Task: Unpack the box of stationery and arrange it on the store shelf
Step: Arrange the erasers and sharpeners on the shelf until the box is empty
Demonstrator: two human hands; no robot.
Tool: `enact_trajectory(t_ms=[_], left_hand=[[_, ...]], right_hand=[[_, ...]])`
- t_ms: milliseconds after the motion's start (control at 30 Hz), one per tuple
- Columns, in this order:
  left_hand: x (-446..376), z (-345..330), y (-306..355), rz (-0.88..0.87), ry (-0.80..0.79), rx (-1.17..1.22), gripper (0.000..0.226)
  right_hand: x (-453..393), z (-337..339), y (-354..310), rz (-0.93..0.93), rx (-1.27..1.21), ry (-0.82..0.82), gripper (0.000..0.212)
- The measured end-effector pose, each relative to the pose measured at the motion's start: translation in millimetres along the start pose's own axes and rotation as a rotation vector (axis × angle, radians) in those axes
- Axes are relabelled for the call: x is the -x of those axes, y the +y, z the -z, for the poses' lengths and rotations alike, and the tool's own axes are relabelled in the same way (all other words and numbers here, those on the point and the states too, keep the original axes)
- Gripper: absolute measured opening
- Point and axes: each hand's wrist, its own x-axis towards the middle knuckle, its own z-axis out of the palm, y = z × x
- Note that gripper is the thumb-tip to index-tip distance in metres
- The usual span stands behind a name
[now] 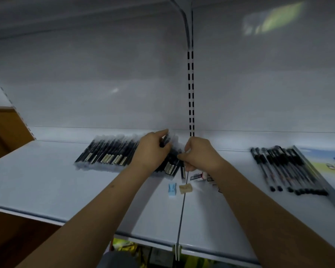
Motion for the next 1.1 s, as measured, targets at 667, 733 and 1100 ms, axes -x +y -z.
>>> enact_trajectory(t_ms=[667, 733, 1100], left_hand=[[14.5, 5.0, -27.2, -0.526, -0.456, -0.415, 0.055], [19.4, 6.2, -32.4, -0.564, -0.513, -0.451, 0.057], [16.4, 7.2, -48.9, -0.628, -0.475, -0.494, 0.063]], right_hand=[[-14.6, 16.3, 22.0, -0.084, -0.141, 0.078, 0.022], [-14.4, 14.7, 24.8, -0.064, -0.169, 0.114, 0.023], [-23.1, 13.6, 29.3, 0.127, 0.075, 0.175, 0.037]])
